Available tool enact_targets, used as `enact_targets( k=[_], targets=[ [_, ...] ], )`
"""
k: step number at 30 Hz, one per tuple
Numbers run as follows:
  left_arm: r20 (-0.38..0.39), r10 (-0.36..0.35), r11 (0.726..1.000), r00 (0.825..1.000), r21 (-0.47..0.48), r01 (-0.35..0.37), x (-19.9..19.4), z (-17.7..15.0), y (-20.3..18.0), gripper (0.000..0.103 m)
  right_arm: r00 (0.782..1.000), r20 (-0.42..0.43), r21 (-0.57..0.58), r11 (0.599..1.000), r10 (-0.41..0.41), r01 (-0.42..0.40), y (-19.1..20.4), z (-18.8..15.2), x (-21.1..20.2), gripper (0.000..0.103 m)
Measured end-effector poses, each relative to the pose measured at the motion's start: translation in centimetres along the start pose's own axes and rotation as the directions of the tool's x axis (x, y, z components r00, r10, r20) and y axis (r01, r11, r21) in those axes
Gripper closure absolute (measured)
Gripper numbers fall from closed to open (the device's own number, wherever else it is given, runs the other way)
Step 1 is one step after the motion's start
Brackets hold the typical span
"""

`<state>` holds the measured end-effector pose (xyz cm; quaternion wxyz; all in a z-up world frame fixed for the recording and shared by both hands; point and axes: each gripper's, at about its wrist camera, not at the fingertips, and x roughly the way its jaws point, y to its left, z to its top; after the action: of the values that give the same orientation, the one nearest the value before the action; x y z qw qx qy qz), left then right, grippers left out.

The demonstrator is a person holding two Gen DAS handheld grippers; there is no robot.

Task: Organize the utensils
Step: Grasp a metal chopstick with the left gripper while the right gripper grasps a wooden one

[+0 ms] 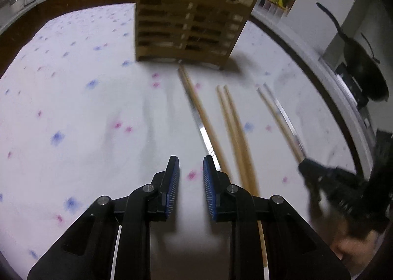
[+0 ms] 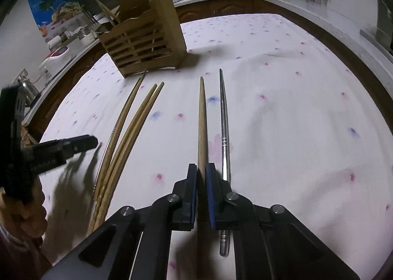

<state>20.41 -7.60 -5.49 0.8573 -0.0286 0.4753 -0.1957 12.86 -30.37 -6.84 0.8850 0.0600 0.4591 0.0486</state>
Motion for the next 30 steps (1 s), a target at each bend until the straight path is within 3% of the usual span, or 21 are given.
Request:
enact_targets(
  k=[2,5,12,20,30],
  targets=[
    [0.013,-0.005,1.0,1.0,0.018,0.005,0.4,0.7,-1.0,0.083,1.0,0.007,0.027,1.0,0.0,0.0,-0.3,0.3,0.0,0.091],
    [-0.032,0.045,0.997,0.998,0.065,-0.043,2.9,1.1,-2.2,0.079,1.0,0.006,0.056,0.998,0.017,-0.017,-0.5,0.7,0.3,0.09],
    [0.0,0.14,0.975,0.99,0.172,-0.138,1.7,-1.3,-2.6,0.082,0.999,0.016,0.053,0.998,0.032,-0.033,-0.3,0.8,0.0,0.09],
    [-0.012,0.059,0.994,0.998,0.098,-0.057,-0.8,-3.5,0.6,0.087,0.999,0.012,0.045,0.998,0.047,-0.048,-0.4,1.4,0.5,0.09],
    [0.009,0.1,0.995,0.995,0.029,-0.1,1.0,1.4,2.2,0.087,1.0,-0.006,0.024,0.999,0.025,-0.025,-0.3,4.3,3.2,0.09]
  ],
)
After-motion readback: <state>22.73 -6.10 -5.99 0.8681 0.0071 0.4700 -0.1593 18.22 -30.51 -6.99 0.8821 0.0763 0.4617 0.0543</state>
